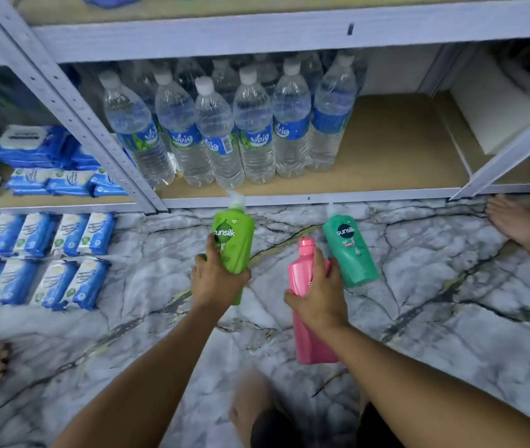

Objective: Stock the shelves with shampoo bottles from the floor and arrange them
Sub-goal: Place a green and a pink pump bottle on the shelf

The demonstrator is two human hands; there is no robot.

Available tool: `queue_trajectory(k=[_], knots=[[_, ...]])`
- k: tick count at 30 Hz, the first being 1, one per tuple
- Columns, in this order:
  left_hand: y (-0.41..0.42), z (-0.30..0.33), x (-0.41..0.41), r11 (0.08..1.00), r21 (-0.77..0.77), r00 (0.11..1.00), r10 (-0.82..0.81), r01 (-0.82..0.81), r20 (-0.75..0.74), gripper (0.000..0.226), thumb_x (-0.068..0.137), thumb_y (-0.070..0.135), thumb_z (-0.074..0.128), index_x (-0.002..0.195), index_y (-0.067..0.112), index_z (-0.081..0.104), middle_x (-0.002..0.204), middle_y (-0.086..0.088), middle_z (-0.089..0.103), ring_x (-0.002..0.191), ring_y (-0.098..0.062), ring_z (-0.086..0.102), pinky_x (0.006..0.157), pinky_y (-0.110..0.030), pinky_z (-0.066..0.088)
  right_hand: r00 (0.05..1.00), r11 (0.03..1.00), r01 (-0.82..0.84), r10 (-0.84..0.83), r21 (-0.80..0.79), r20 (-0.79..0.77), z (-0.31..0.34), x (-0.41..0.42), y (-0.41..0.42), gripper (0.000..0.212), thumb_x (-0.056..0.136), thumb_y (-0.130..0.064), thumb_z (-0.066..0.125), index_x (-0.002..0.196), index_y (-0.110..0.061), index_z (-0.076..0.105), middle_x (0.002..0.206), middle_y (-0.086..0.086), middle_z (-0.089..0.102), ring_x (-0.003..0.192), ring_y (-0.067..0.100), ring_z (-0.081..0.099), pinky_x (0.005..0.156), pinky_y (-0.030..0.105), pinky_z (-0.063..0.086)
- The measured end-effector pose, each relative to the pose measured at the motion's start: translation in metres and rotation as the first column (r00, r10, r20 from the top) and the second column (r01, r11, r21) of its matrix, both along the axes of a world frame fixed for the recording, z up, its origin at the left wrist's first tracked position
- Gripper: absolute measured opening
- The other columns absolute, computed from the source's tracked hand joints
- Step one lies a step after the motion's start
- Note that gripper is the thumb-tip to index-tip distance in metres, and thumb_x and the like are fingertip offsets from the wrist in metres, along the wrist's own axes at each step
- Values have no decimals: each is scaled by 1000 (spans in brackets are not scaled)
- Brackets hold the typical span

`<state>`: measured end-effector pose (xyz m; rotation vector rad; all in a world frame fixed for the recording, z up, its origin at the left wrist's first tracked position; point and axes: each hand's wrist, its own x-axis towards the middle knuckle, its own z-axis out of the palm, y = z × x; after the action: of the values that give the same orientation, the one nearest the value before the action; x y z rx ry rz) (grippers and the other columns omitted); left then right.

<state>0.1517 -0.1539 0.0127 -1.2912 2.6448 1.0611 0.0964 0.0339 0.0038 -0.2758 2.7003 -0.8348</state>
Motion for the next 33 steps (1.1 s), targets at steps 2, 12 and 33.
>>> queue_trajectory(k=[2, 12, 33], knots=[[4, 35, 0, 1000, -11, 998, -3, 2, -66, 107, 66, 42, 76, 148, 32, 8, 122, -17, 45, 116, -41, 47, 99, -48, 41, 998, 999, -6, 4, -33, -68, 35, -6, 5, 105, 64, -40, 76, 148, -21, 17, 141, 16, 27, 118, 37, 41, 95, 42, 45], [58, 228, 10, 990, -136, 909, -95, 43, -407, 109, 67, 41, 78, 149, 33, 7, 122, -11, 42, 115, -32, 49, 96, -42, 43, 910, 968, -73, -34, -239, -414, 221, -26, 56, 110, 62, -41, 78, 150, -25, 14, 141, 13, 25, 119, 36, 42, 96, 41, 45], [171, 378, -130, 975, -212, 630, -206, 66, -749, 122, 63, 43, 81, 147, 42, -7, 132, -10, 34, 118, -34, 45, 97, -43, 42, 627, 873, -137, -289, -467, -723, 447, -154, 123, 106, 63, -41, 82, 145, -18, 20, 139, 15, 33, 123, 31, 41, 105, 42, 38]])
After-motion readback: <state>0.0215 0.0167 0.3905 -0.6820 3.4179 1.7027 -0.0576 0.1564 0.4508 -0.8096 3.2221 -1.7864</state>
